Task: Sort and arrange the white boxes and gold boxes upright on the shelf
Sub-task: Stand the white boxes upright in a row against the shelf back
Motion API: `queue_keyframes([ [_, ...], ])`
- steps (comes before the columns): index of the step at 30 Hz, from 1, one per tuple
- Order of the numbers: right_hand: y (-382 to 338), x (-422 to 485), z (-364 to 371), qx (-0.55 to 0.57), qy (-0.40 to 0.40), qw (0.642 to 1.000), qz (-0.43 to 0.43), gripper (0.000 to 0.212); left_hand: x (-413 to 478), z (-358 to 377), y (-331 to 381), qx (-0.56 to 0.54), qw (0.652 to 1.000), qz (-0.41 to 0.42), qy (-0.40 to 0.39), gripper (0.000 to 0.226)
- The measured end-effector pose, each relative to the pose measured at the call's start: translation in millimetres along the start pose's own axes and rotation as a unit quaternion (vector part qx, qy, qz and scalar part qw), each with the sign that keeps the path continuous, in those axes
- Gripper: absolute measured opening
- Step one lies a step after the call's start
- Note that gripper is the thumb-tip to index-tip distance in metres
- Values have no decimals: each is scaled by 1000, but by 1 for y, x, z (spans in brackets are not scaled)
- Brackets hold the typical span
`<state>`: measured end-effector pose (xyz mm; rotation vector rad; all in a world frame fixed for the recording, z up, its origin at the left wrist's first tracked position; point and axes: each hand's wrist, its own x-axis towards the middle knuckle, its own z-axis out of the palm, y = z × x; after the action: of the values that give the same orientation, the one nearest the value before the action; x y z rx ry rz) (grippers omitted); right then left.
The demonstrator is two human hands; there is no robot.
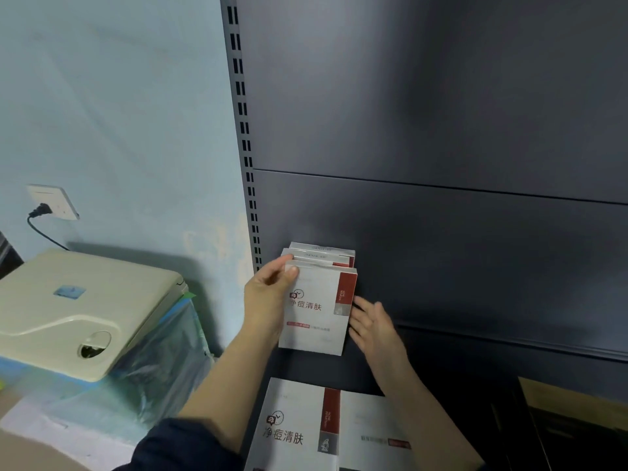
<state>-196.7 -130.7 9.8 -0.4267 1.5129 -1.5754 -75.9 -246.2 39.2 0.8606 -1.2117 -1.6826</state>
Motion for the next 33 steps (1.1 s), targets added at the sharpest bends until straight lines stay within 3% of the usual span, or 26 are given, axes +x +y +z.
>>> queue_keyframes([
  [4,12,-1,17,-132,-14,991,0,65,3,4,-16,47,992,43,109,39],
  [8,26,-16,17,-151,-66,984,-67,61,-4,-2,-23,167,983,75,-7,23],
  [11,23,-14,22,-165,-79,979,-87,71,-3,-13,-20,208,974,83,-34,29],
  [14,22,-14,23,-166,-75,981,-73,69,-5,-21,-12,227,969,39,-87,33],
  [18,19,-20,20,-172,-36,982,-73,69,-33,-38,-9,314,948,-23,-49,35],
  [20,15,-23,19,-181,-1,981,-65,81,-58,-61,-18,409,910,-44,-57,38],
  [23,14,-25,17,-180,30,981,-66,84,-99,-83,-38,587,788,-128,-135,78],
  [25,17,-28,18,-175,34,982,-68,83,-119,-83,-49,642,733,-137,-179,101],
  [27,22,-32,20,-174,29,982,-66,79,-125,-80,-53,642,737,-115,-176,100],
  [31,29,-34,18,-160,37,985,-55,72,-114,-85,-51,632,756,-100,-139,76],
  [33,29,-33,15,-157,47,985,-56,69,-107,-95,-51,617,775,-102,-93,71],
])
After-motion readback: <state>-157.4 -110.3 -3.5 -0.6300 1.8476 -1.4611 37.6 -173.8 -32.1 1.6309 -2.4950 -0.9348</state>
